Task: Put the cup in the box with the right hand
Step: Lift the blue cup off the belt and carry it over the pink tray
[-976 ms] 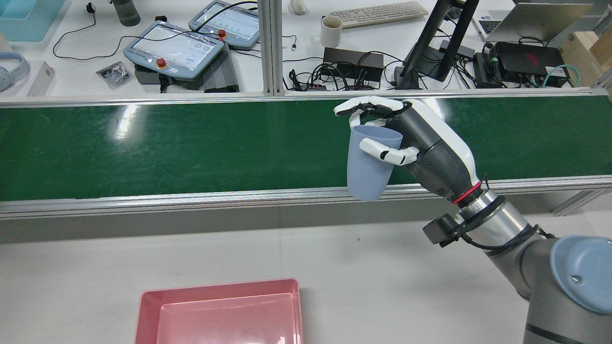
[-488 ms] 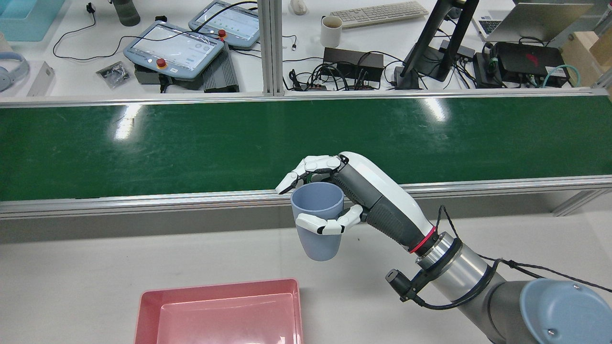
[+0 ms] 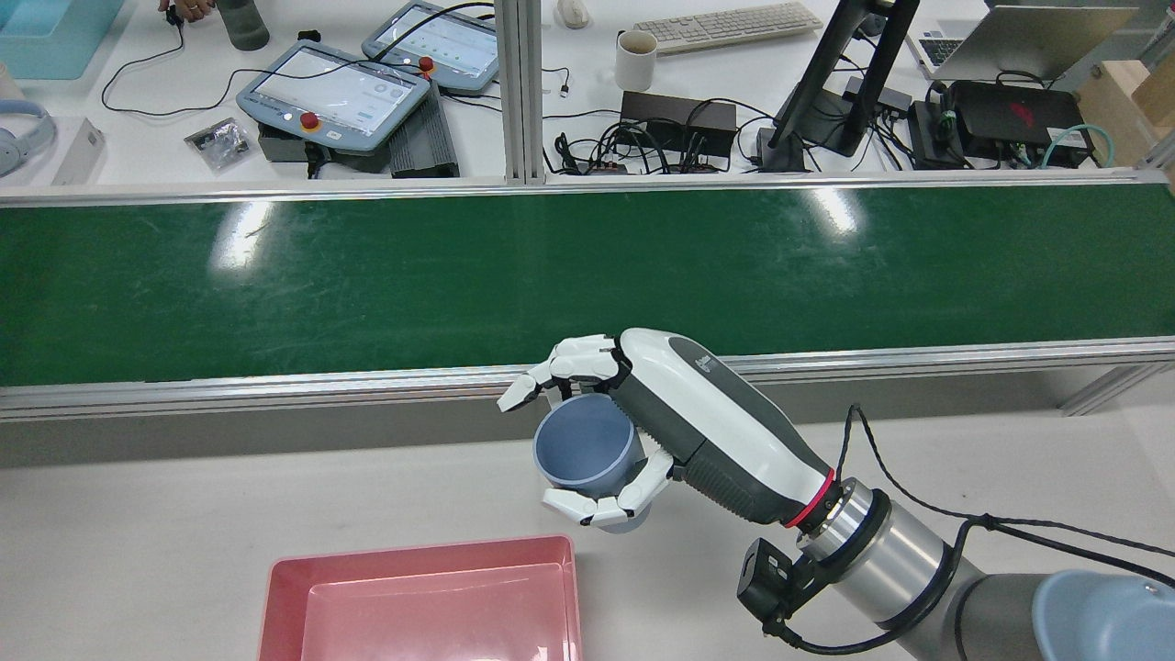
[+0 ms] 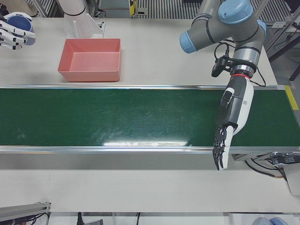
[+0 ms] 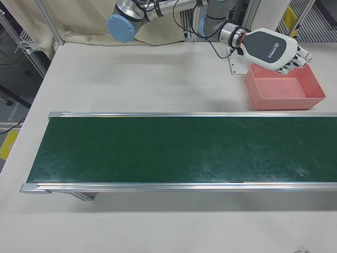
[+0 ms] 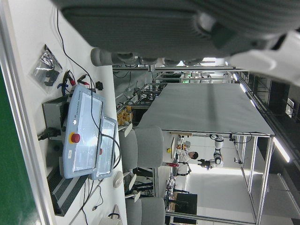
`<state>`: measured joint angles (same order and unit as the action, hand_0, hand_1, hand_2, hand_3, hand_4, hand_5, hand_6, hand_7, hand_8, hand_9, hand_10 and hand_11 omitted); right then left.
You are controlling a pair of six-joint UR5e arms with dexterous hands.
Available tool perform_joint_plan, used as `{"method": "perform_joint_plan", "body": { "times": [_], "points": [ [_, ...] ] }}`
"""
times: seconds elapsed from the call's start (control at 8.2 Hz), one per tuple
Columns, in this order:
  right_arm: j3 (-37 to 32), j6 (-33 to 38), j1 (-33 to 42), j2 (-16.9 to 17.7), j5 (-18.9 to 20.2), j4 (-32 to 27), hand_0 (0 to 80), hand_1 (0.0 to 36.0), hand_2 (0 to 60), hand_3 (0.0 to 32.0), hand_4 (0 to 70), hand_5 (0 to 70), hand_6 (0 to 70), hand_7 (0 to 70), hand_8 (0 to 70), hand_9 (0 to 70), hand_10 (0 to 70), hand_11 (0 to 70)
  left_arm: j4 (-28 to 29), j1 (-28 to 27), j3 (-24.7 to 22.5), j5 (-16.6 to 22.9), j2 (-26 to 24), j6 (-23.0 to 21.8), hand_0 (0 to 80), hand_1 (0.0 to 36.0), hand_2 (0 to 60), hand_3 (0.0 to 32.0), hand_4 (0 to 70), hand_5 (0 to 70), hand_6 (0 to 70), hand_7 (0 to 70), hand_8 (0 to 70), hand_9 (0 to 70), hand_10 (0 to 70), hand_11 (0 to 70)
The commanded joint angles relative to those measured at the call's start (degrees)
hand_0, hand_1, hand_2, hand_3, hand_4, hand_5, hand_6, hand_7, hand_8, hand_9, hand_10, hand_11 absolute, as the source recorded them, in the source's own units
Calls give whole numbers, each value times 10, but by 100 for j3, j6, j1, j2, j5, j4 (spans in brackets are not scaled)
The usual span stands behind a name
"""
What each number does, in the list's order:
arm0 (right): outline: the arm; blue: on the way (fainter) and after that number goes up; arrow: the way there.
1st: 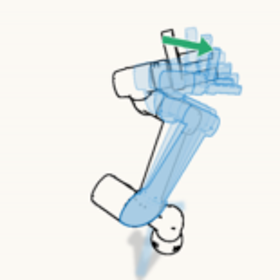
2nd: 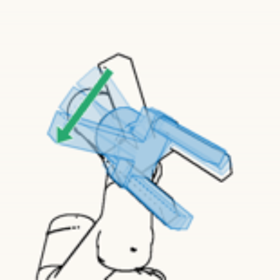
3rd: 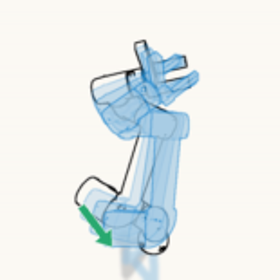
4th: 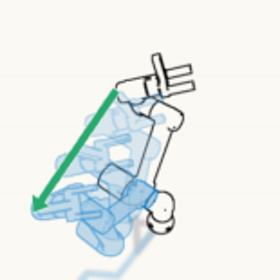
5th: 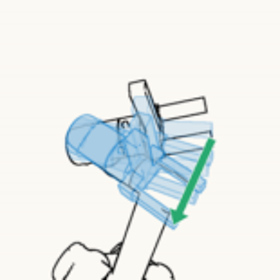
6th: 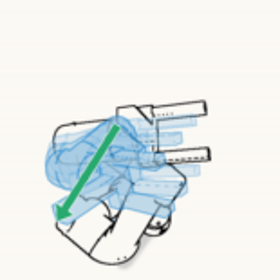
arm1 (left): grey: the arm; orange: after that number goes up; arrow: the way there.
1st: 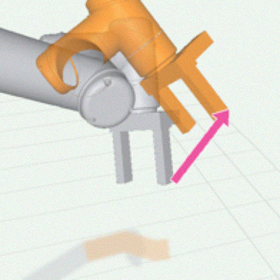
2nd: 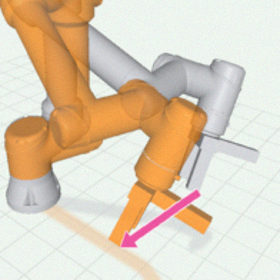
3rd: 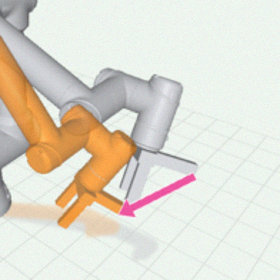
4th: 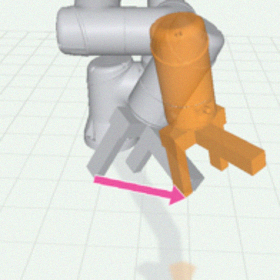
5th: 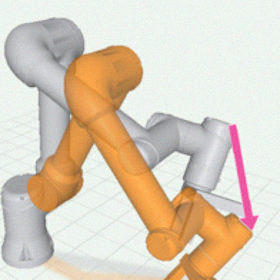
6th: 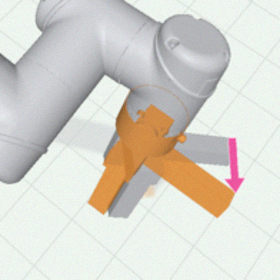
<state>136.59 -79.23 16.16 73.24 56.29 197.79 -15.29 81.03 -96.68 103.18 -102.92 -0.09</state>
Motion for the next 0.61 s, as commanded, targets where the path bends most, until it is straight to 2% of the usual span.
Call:
{"method": "perform_joint_plan", "body": {
  "times": [0.0,0.12,0.37,0.49],
  "points": [
    [-666,-427,-437,-55,-12,-247,502,286,600,0,97,219,471,700,700,700,570,700,0,0,0,0,0,0,0,0,0,0,0,0,0,0,0,0,0,0],
    [-825,-427,-551,-56,-12,-510,496,280,600,0,56,217,470,700,700,700,571,700,0,0,0,0,0,0,0,0,0,0,0,0,0,0,0,0,0,0],
    [-862,-322,-736,-64,22,-723,475,226,600,0,45,212,469,700,700,700,588,700,0,0,0,0,0,0,0,0,0,0,0,0,0,0,0,0,0,0],
    [-862,-182,-789,-64,31,-750,475,233,600,0,15,199,457,700,700,700,579,700,0,0,8,0,0,0,0,0,0,0,0,0,0,0,0,0,0,0]
  ]
}}
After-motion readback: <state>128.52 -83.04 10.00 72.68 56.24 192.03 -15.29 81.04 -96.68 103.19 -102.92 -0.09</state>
